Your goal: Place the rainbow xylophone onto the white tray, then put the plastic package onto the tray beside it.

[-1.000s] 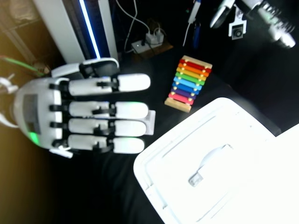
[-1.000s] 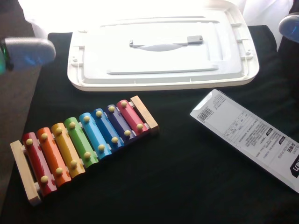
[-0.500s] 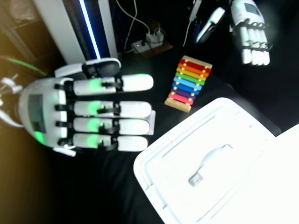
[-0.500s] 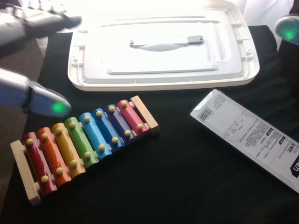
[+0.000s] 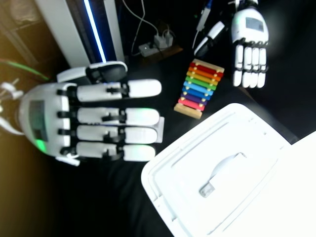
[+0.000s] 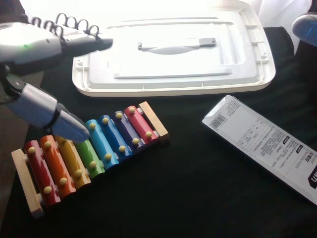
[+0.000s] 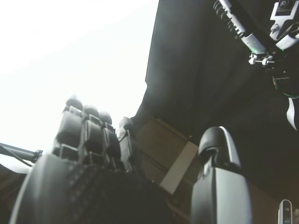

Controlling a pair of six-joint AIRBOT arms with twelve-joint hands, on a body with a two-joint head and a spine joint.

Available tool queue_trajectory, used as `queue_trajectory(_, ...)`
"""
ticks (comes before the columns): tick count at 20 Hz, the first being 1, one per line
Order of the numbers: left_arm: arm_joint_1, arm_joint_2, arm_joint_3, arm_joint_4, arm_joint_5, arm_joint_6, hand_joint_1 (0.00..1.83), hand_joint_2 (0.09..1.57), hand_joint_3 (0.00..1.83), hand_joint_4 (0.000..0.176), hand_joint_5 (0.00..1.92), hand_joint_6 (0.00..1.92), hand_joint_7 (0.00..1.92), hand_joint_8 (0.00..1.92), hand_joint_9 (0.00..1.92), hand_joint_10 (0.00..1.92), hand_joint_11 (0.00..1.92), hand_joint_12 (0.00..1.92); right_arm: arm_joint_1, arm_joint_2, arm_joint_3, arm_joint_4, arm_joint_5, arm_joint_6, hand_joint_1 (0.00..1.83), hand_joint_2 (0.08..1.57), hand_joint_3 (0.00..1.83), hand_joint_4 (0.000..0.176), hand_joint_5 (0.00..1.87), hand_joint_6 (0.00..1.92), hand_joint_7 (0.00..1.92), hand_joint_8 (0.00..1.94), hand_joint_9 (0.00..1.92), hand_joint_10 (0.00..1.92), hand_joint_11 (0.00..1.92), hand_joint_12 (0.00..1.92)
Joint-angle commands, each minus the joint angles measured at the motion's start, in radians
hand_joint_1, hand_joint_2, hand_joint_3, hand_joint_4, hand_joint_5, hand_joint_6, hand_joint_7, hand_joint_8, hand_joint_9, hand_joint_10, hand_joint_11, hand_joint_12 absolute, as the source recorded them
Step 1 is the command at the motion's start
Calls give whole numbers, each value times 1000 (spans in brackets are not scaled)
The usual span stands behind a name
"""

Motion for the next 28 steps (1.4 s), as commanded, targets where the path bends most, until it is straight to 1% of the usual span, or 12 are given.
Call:
queue_trajectory(1, -3, -5, 6, -22, -67, -5, 651, 699, 0, 0, 0, 0, 0, 0, 0, 0, 13, 6, 6, 1, 1, 34, 110, 10, 583, 985, 7, 68, 101, 1, 0, 0, 0, 0, 0, 0)
queue_trajectory(4, 23, -10, 9, -56, -74, -5, 664, 706, 0, 0, 0, 0, 0, 0, 0, 0, 1, 2, 6, 1, 1, 34, 110, 10, 602, 970, 0, 66, 109, 4, 0, 0, 0, 0, 0, 0)
queue_trajectory(6, 66, -10, 9, -103, -98, -5, 642, 707, 0, 0, 0, 0, 0, 0, 0, 0, 0, 0, 6, 0, 1, 34, 110, 10, 605, 985, 5, 77, 112, 4, 0, 0, 0, 0, 0, 0)
queue_trajectory(9, 152, -10, 11, -241, -141, 60, 620, 691, 0, 0, 0, 0, 0, 0, 0, 0, 0, 0, 6, -1, 1, 34, 110, 10, 559, 1012, 13, 82, 96, 0, 0, 0, 0, 0, 0, 0)
queue_trajectory(11, 185, -10, 6, -304, -164, 95, 565, 673, 0, 0, 0, 0, 8, 3, 2, 1, 24, 10, 6, -1, 1, 35, 110, 10, 544, 999, 5, 102, 97, 2, 0, 0, 0, 0, 0, 0)
queue_trajectory(12, 199, -10, 0, -328, -170, 118, 571, 673, 0, 0, 0, 0, 20, 7, 5, 2, 30, 14, 6, -1, 1, 35, 110, 10, 543, 1001, 6, 100, 95, 1, 0, 0, 0, 0, 0, 0)
queue_trajectory(13, 209, -10, -9, -341, -171, 139, 540, 662, 0, 0, 0, 0, 7, 1, 0, 0, 32, 15, 6, -2, 1, 35, 110, 10, 539, 1008, 7, 110, 98, 2, 0, 0, 0, 0, 0, 0)
queue_trajectory(14, 212, -10, -15, -343, -171, 149, 478, 652, 0, 0, 0, 0, 12, 3, 0, 0, 56, 26, 6, -3, 1, 35, 110, 10, 548, 1016, 10, 106, 93, 0, 0, 0, 0, 0, 0, 0)
queue_trajectory(16, 215, -17, -27, -343, -170, 172, 479, 643, 0, 0, 0, 0, 28, 8, 10, 4, 74, 36, 6, -4, 1, 35, 110, 10, 544, 1011, 5, 104, 91, 1, 0, 0, 0, 0, 0, 0)
queue_trajectory(18, 215, -34, -26, -343, -168, 183, 428, 647, 0, 0, 0, 0, 0, 0, 0, 0, 7, 4, 6, -6, 2, 36, 110, 10, 523, 1007, 2, 101, 100, 4, 0, 0, 0, 0, 0, 0)
queue_trajectory(21, 217, -55, -23, -343, -166, 184, 433, 636, 0, 0, 0, 0, 0, 0, 0, 0, 0, 0, 6, -7, 1, 37, 110, 10, 491, 1018, 5, 112, 93, 0, 0, 0, 0, 0, 0, 0)
queue_trajectory(28, 257, -61, -29, -344, -154, 185, 421, 629, 0, 0, 0, 0, 0, 0, 0, 0, 0, 0, 6, -8, 2, 37, 110, 10, 480, 1028, 4, 109, 86, 3, 0, 0, 0, 0, 0, 0)
